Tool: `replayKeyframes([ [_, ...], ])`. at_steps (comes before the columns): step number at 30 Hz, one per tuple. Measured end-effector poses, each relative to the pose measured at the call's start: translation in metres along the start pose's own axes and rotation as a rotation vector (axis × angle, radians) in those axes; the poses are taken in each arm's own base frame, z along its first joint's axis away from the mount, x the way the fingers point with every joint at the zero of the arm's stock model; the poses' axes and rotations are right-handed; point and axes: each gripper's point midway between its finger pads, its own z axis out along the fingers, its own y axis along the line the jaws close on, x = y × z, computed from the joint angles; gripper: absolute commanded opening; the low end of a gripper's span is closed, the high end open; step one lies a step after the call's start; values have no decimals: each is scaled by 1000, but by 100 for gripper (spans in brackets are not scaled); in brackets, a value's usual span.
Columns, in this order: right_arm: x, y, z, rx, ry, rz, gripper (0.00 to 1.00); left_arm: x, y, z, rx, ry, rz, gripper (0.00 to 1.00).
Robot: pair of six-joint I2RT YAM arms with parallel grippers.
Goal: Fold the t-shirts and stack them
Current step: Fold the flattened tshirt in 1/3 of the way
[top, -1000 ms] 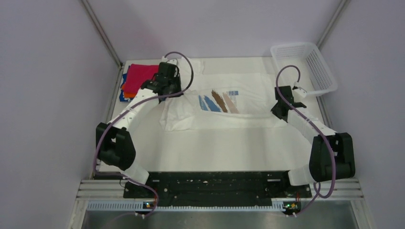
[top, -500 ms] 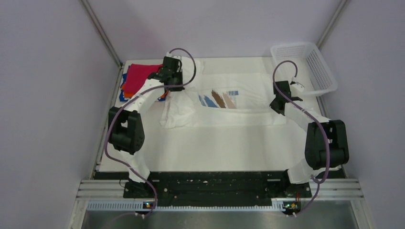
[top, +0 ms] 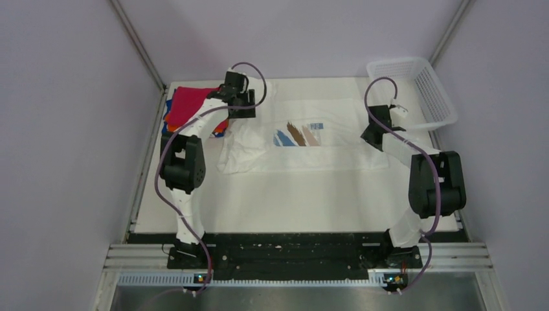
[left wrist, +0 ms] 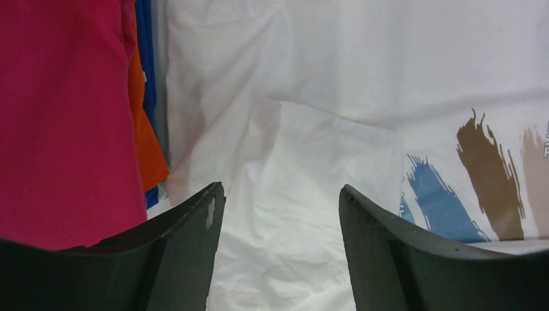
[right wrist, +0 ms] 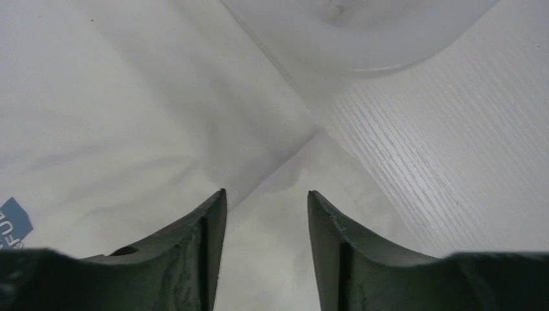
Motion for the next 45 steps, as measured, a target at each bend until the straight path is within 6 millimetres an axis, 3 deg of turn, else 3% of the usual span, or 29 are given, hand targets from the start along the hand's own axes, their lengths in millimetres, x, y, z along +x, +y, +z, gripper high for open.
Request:
replayKeyframes([
  [4,-1,10,-3,-54,15,-11,79,-10,-5,0,25,-9,-21,87],
  [8,0,21,-16,-104,18,-23,88,-4,-17,-13,101,1,-62,89],
  [11,6,32,-35,-163,8,-34,91,23,-23,-27,148,45,-108,90],
  [15,35,49,-53,-249,46,-81,91,65,-33,-37,230,103,-183,91],
  [21,80,67,-44,-297,127,-173,91,126,-39,-16,259,255,-285,91],
  [24,95,62,-35,-278,151,-195,91,128,-39,-11,255,252,-303,91],
  [28,96,59,-36,-289,127,-164,91,130,-39,-11,267,222,-321,90],
  [34,109,33,-55,-294,129,-79,91,147,-37,-27,301,175,-363,91],
  [39,131,4,-83,-311,164,-55,91,183,-37,-57,298,186,-384,91],
  [45,156,-20,-113,-347,222,-56,91,241,-36,-103,244,219,-392,91],
])
